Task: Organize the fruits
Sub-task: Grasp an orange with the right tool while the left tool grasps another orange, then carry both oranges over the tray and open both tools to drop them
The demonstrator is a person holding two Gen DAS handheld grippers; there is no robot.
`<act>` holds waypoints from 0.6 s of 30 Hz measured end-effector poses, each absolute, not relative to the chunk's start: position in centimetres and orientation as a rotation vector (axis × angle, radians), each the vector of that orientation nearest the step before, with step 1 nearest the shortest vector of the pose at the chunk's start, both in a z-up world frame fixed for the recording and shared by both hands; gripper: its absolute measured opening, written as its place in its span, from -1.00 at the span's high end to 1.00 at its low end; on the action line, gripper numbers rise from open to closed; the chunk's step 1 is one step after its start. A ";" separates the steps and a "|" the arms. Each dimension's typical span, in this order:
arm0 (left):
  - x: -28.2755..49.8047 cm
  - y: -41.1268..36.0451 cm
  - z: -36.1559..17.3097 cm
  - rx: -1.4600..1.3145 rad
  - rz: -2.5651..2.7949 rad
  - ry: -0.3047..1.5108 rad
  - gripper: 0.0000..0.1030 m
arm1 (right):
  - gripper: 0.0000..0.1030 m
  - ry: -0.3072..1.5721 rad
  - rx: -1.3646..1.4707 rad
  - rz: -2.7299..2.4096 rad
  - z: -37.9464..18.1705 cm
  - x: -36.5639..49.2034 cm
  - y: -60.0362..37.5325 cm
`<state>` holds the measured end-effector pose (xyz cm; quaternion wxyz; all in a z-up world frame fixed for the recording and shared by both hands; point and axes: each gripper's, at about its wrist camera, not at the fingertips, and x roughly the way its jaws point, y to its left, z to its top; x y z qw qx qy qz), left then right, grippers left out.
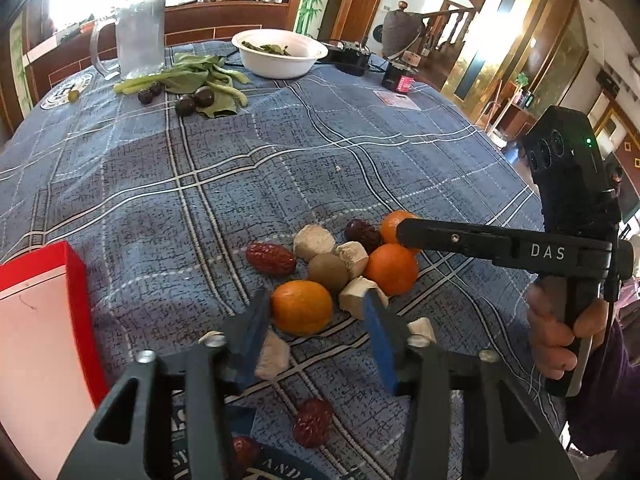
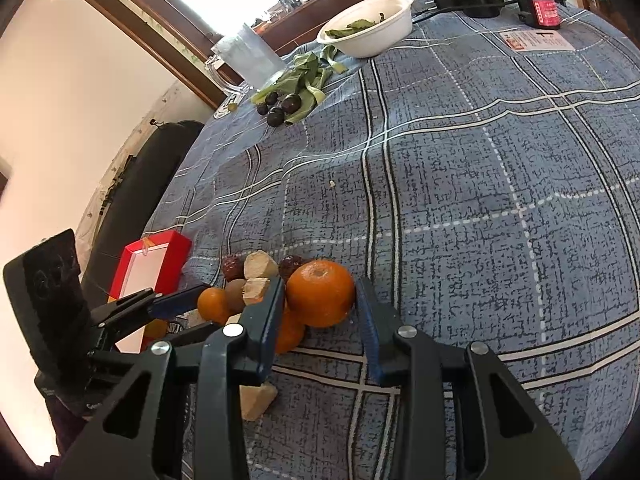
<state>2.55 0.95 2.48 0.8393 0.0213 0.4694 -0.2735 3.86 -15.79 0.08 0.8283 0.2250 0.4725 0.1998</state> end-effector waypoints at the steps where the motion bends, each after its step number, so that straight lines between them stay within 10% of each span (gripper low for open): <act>1: 2.4 1.1 2.6 0.044 -0.568 0.988 0.46 | 0.27 1.002 0.479 0.427 0.1 3.9 -15.8; 18: -2.4 2.1 7.0 0.038 -0.470 0.801 0.51 | 0.28 0.854 0.437 0.378 2.2 2.6 -16.7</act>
